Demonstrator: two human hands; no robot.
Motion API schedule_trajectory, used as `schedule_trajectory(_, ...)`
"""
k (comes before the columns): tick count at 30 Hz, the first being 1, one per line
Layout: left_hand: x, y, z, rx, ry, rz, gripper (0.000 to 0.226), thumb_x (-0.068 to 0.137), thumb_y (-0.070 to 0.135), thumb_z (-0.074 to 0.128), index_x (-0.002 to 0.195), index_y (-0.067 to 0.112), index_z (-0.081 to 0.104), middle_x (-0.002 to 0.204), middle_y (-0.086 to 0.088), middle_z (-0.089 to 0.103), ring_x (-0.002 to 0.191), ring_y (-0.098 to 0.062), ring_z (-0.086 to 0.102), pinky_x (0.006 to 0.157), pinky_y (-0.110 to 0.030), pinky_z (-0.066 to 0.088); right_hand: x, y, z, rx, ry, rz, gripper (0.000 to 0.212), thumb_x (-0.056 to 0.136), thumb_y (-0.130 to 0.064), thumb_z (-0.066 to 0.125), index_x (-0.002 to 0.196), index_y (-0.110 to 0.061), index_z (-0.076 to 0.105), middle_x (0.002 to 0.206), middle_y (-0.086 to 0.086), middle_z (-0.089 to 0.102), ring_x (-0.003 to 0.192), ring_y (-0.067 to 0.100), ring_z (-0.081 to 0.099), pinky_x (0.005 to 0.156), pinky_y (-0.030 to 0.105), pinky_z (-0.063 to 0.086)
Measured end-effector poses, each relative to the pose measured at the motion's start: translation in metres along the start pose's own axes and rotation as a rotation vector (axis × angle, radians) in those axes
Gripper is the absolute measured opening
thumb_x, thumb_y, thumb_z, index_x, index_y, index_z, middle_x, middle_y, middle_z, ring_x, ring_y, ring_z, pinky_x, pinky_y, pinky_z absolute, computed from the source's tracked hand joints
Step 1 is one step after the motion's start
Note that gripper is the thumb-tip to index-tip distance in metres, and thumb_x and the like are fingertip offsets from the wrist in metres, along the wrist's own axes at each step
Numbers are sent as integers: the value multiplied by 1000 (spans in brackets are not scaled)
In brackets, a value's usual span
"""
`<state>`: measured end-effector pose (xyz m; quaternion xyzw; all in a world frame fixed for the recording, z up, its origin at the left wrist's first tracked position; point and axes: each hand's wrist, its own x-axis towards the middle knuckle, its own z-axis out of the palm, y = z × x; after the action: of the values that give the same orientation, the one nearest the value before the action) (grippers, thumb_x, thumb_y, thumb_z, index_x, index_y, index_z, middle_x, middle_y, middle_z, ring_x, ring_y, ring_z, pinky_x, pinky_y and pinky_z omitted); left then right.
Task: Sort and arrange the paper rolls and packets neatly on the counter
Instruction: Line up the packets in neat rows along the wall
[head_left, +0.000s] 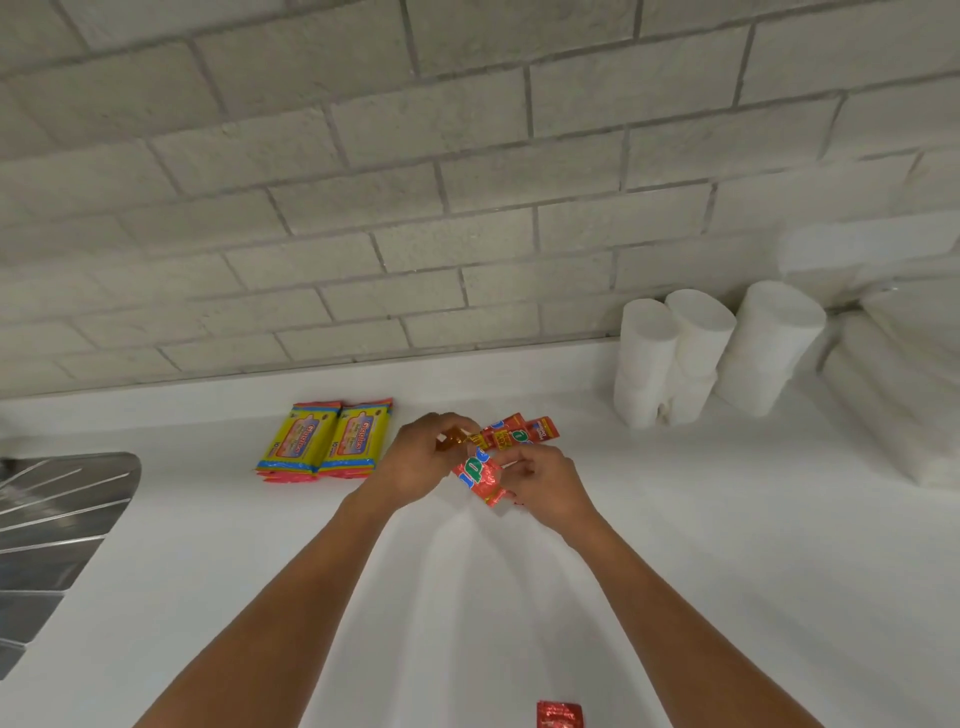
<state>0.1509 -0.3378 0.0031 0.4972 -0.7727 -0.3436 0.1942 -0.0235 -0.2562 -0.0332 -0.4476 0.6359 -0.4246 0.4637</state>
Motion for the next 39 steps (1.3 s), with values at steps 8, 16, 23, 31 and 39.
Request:
schedule_trajectory(8, -2, -4, 10, -396, 127, -228, 62, 82, 20, 79, 135, 33, 50, 104, -4, 68, 89, -24, 71, 83, -45, 60, 6, -7, 13, 404, 67, 212, 16, 86, -8, 75, 97, -19, 70, 102, 2, 73, 90, 16, 72, 74, 28, 60)
schedule_trajectory(16, -2, -17, 26, -474, 249, -235, 63, 88, 16, 72, 138, 34, 38, 103, -6, 68, 87, -18, 72, 72, -39, 63, 18, -11, 32, 508, 98, 270, 17, 88, -9, 74, 105, -10, 70, 100, 9, 76, 86, 21, 76, 74, 31, 62)
schedule_trajectory(23, 27, -32, 18, -337, 317, -264, 34, 93, 16, 64, 122, 29, 52, 102, 1, 67, 81, -7, 69, 58, -19, 55, 23, 1, 30, 314, 82, 280, 15, 88, -2, 70, 99, -12, 70, 97, 9, 74, 85, 22, 75, 83, 36, 62)
schedule_trajectory(31, 74, -58, 16, -99, 245, -302, 22, 94, 12, 57, 106, 29, 65, 116, -6, 69, 99, -20, 67, 73, -31, 58, 12, 12, -2, 86, 187, 149, 23, 88, -4, 63, 83, -24, 73, 87, 5, 75, 79, 25, 74, 77, 33, 62)
schedule_trajectory(39, 90, -70, 32, 91, 230, -326, 24, 91, 16, 58, 106, 30, 70, 112, -2, 72, 101, -21, 65, 76, -29, 48, 9, 28, -35, -177, 261, 89, 18, 91, -14, 62, 94, -27, 74, 92, -14, 70, 80, 7, 66, 78, 24, 55)
